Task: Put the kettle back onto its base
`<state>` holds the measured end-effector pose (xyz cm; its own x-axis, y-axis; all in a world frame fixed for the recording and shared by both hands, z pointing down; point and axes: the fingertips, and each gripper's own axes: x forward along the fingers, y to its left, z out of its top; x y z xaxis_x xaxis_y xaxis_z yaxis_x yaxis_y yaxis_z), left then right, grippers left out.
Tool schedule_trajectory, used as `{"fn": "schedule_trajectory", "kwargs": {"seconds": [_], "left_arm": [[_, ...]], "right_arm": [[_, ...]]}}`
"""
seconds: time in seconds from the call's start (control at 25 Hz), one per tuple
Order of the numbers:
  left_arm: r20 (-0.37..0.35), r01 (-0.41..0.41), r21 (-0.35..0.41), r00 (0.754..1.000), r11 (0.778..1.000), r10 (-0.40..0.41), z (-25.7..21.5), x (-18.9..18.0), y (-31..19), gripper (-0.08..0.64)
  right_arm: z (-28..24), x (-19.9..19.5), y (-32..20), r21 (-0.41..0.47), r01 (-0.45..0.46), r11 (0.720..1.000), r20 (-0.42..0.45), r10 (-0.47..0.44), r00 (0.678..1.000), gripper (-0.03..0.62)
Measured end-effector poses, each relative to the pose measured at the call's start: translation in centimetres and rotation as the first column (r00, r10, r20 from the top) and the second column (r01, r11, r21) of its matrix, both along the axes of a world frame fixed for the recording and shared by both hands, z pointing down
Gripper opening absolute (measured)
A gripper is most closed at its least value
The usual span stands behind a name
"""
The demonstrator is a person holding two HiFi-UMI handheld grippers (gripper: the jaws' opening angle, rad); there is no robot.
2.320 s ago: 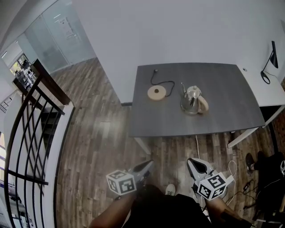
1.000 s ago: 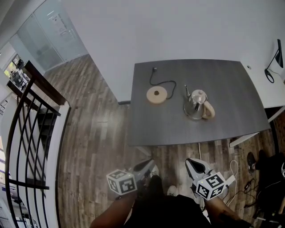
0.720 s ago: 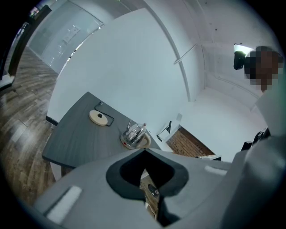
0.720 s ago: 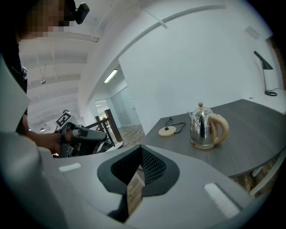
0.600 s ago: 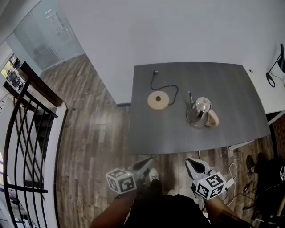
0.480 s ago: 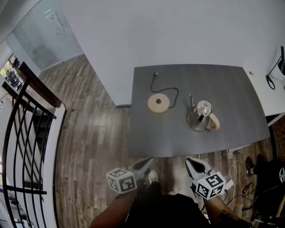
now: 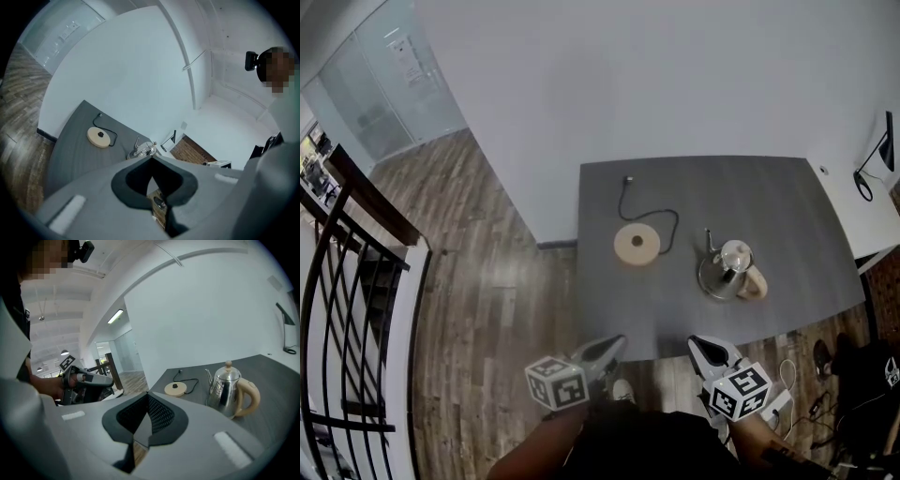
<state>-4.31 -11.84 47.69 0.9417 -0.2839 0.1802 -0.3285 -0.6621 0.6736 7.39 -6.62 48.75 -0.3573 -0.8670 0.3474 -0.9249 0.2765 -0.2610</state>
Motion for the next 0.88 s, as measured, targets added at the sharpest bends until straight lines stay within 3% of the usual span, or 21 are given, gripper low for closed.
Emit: {"fn": "schedule_trajectory", "kwargs": {"seconds": [0.48,0.72,0.88], "left_arm": [[-0.019,-0.109,-0.021,0.994,0.994,0.109,1.3,0.0,-5.9,0.0],[-0.077,-0.159,-0.112,0.986,0.981,0.151,1.9,2.3,-6.4,0.0],[-0.186,-0.201,-0.217,0.969,0.955,0.162,1.9,4.4,-6.1,0.0]], "right_arm": [[0.6,0.5,-4.3,-0.013,-0.111,0.994,-0.06,0.11,0.992,0.028],[0.8,3.5,-4.3,-0.038,-0.179,0.983,-0.081,0.176,0.981,0.028],[1.0,6.8,-4.3,-0.051,-0.205,0.977,-0.124,0.198,0.972,0.028]]}}
